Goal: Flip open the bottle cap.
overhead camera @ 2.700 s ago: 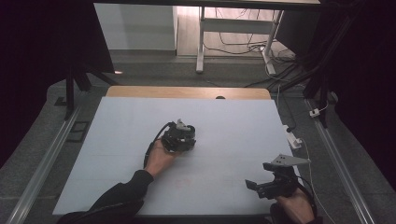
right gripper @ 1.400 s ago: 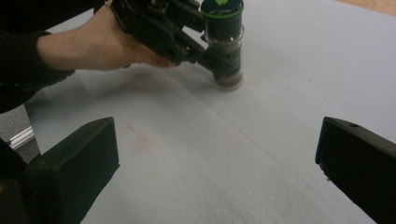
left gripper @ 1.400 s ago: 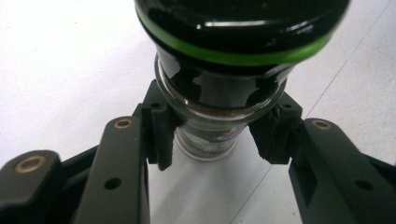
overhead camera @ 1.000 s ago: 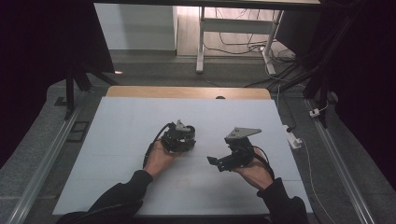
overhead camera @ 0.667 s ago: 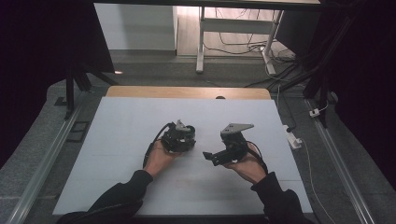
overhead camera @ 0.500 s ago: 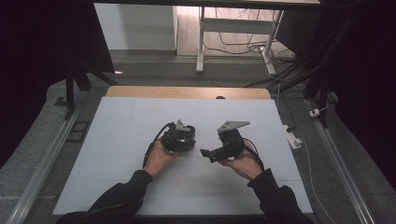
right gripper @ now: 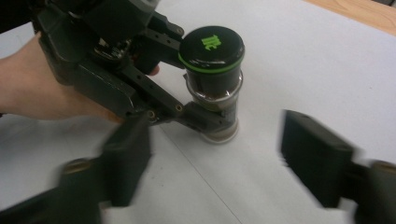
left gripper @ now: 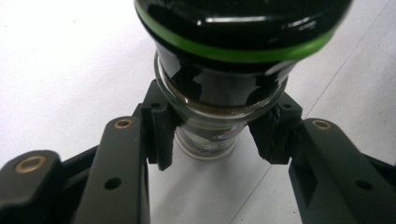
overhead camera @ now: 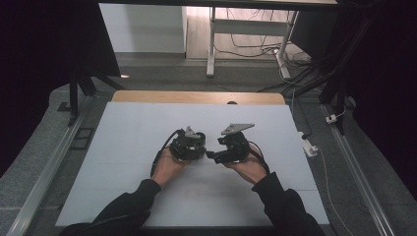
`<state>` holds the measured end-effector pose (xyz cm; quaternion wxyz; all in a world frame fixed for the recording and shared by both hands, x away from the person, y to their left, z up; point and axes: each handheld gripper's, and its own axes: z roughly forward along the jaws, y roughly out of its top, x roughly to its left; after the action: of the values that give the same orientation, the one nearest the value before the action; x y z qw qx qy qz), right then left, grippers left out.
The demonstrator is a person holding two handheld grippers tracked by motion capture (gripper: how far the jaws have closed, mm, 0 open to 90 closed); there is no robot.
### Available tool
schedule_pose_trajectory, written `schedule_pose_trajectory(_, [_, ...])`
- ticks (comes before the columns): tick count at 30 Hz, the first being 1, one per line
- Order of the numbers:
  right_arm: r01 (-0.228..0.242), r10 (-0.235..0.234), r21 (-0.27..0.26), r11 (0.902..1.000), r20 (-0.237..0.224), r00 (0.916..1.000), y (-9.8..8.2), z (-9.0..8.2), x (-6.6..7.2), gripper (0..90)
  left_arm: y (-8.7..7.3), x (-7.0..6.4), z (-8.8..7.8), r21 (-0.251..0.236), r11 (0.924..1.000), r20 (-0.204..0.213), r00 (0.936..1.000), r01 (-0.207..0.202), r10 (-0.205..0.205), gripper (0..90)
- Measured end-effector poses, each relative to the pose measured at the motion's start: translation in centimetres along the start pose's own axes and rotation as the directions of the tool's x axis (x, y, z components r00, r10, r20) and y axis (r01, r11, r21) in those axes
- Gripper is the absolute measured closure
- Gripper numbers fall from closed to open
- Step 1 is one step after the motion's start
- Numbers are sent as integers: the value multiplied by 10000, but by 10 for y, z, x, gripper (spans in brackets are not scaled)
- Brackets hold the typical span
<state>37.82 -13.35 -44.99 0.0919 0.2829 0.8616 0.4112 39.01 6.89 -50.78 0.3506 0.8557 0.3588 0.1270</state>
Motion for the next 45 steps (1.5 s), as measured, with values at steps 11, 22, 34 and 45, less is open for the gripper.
schedule_pose_trajectory(11, [288,-277,149,9995,-692,9972,12,17,6,893,1,0,0,83,10000,-3,10000,12,-12,534])
schedule_pose_trajectory(22, [129,-114,396,9991,-385,9992,17,31,12,896,1,-1,0,81,9999,-57,9999,92,-92,534])
schedule_pose_trajectory(34, [79,-76,156,9998,-190,9998,18,25,12,896,1,-1,0,97,9999,-86,9999,87,-86,534])
schedule_pose_trajectory(45, [-94,93,-117,9999,-69,9999,22,22,9,897,1,-1,0,82,9999,-97,9999,105,-104,535])
